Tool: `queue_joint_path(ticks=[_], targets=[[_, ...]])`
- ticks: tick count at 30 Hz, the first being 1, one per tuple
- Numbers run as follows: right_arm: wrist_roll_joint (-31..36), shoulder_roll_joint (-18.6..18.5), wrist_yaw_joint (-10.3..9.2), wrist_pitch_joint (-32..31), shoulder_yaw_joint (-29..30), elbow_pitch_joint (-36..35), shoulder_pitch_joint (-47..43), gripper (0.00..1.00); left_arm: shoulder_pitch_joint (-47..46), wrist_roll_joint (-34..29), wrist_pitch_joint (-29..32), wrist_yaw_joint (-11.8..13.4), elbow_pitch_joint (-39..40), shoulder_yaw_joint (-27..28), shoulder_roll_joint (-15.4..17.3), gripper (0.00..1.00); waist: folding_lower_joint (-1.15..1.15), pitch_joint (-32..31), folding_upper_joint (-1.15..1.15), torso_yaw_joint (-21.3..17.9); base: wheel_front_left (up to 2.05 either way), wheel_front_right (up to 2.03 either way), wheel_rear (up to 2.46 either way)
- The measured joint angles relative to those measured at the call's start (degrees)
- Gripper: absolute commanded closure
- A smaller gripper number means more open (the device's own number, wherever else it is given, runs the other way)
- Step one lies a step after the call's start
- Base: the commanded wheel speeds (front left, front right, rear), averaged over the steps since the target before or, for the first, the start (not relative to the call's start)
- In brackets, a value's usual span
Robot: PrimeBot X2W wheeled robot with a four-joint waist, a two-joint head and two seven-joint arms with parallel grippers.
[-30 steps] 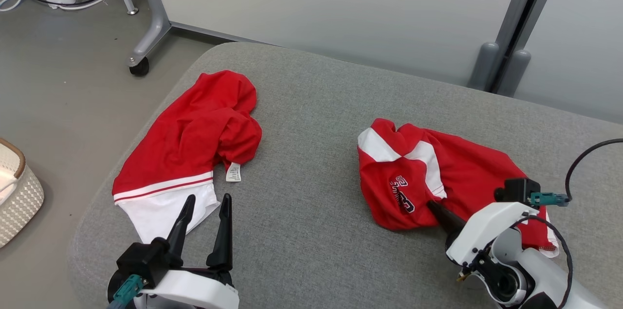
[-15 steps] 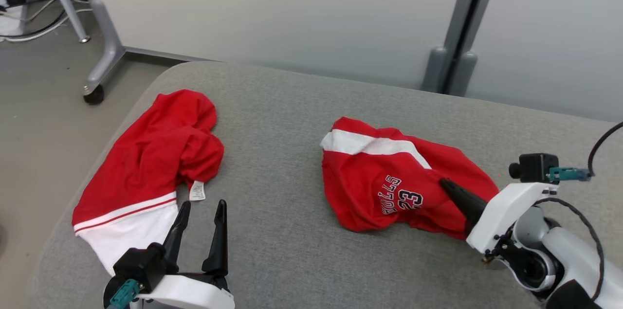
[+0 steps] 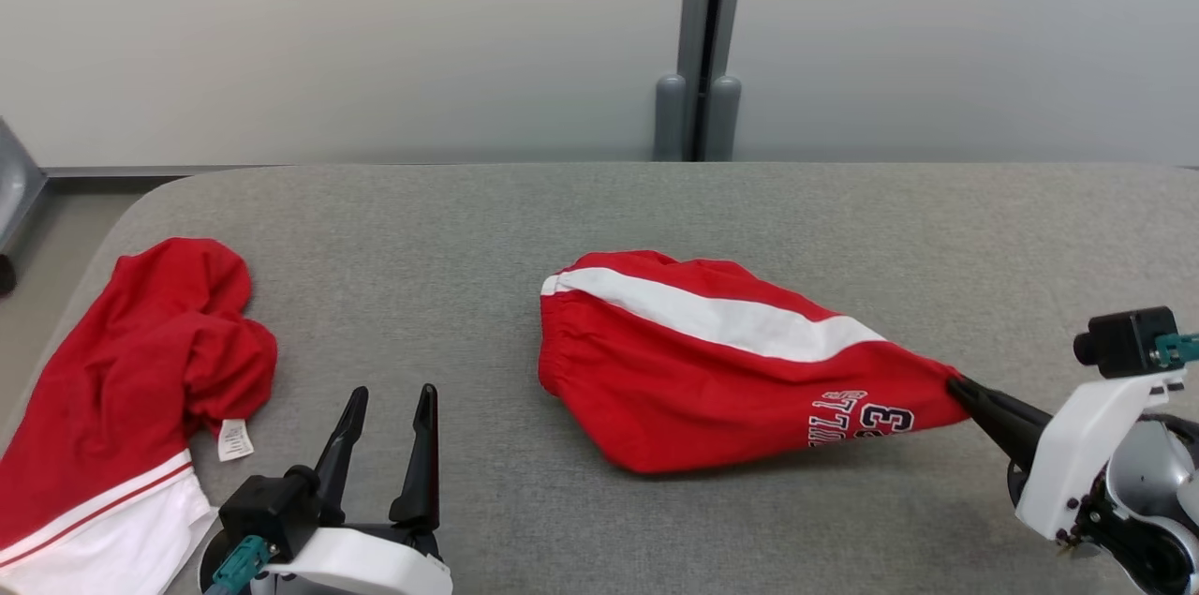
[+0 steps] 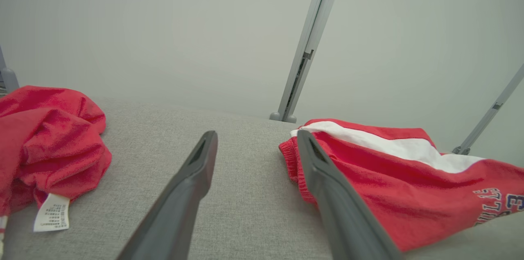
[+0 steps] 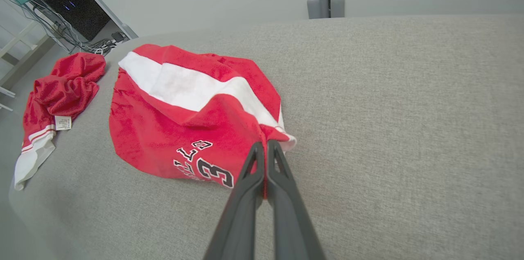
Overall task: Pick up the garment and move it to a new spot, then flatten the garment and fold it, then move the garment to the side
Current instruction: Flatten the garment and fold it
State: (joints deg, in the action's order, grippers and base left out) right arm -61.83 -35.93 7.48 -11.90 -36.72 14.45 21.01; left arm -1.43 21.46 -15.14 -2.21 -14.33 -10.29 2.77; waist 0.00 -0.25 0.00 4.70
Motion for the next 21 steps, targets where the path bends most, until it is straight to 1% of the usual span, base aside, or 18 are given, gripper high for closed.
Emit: queue_joint_path(ticks=[4, 6, 9, 10, 11, 12, 18, 21], targets=[[1.5, -1.0, 0.01, -1.6, 2.2, -0.6, -4.1, 1.0, -0.5, 0.0, 0.0, -0.1, -0.4, -0.4, 0.0, 0.0, 0.0, 0.8, 0.0, -2.7, 0.0, 0.0, 0.0], [3.1, -1.8, 0.01, -2.3, 2.7, 0.1, -5.8, 1.0, -1.0, -0.2, 0.0, -0.1, -0.6, -0.3, 0.0, 0.0, 0.0, 1.3, 0.0, -3.7, 0.0, 0.0, 0.0], [5.4, -1.9, 0.01, -2.7, 3.7, 2.0, -7.6, 1.0, -1.4, -0.3, 0.0, -0.3, -0.9, -0.3, 0.0, 0.0, 0.0, 2.1, 0.0, -4.6, 0.0, 0.0, 0.0], [6.4, -1.7, 0.01, -2.6, 4.0, 2.7, -7.8, 0.8, -1.4, -0.3, 0.0, -0.3, -1.1, -0.2, 0.0, 0.0, 0.0, 2.3, 0.0, -4.8, 0.0, 0.0, 0.0], [6.9, -1.4, 0.01, -2.5, 4.6, 3.4, -7.9, 0.31, -1.5, -0.4, 0.0, -0.3, -1.2, -0.2, 0.0, 0.0, 0.0, 2.4, 0.0, -5.0, 0.0, 0.0, 0.0], [7.5, -0.9, 0.01, -2.4, 4.8, 4.1, -8.1, 0.0, -1.6, -0.5, 0.0, -0.3, -1.4, -0.2, 0.0, 0.0, 0.0, 2.6, 0.0, -5.2, 0.0, 0.0, 0.0], [9.6, 2.5, 0.01, -2.4, 7.2, 6.4, -8.6, 0.0, -2.2, -0.7, 0.0, -0.3, -2.1, -0.3, 0.0, 0.0, 0.0, 2.7, 0.0, -6.1, 0.0, 0.0, 0.0], [10.1, 3.0, 0.01, -0.4, 11.2, 7.1, -9.1, 0.0, -2.2, -0.7, 0.0, -0.6, -2.8, -0.1, 0.0, 0.0, 0.0, 2.1, 0.0, -6.4, 0.0, 0.0, 0.0]])
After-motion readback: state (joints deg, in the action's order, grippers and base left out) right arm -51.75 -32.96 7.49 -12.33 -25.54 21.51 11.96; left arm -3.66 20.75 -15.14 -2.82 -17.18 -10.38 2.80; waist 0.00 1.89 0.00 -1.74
